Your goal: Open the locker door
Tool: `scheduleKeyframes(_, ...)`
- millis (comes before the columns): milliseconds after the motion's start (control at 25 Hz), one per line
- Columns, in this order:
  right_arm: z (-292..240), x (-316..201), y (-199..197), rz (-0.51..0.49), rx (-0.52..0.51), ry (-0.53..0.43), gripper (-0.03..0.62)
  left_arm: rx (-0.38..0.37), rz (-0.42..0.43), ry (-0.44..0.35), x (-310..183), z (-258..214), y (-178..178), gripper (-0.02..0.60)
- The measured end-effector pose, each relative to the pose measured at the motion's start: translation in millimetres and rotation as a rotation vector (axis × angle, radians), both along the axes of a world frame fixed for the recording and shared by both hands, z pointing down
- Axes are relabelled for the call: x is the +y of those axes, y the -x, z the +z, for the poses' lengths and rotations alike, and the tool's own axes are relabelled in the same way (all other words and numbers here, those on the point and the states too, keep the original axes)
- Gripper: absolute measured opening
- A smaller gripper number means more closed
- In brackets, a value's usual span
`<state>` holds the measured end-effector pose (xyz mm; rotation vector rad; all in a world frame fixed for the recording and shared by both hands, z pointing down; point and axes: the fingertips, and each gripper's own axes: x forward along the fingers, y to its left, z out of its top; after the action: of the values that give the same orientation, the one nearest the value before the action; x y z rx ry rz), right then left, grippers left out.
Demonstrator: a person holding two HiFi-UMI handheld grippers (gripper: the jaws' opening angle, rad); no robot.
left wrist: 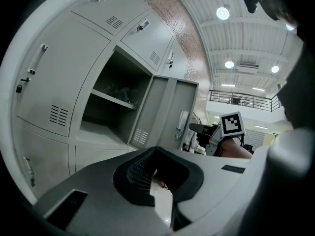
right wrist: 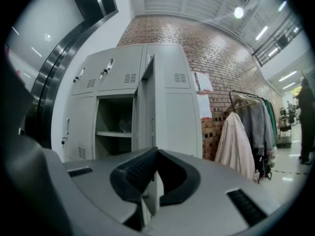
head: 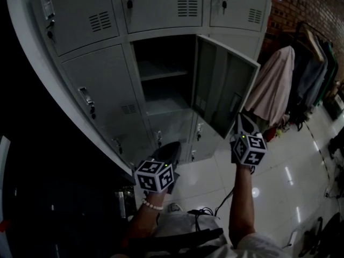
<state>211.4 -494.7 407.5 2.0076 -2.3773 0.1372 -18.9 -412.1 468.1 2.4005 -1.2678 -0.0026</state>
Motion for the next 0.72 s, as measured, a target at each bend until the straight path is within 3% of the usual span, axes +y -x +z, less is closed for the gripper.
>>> scheduleKeyframes(400, -14, 24, 8, 0.005, 0.053, -0.024, 0.005, 0.007, -0.063, -0.01, 32, -8, 22, -0.002)
scheduleKeyframes(720, 3, 117, 75, -0.205, 0.066, 0.026, 0.003, 0.021, -0.115, -0.029, 112, -19, 36, -0.002)
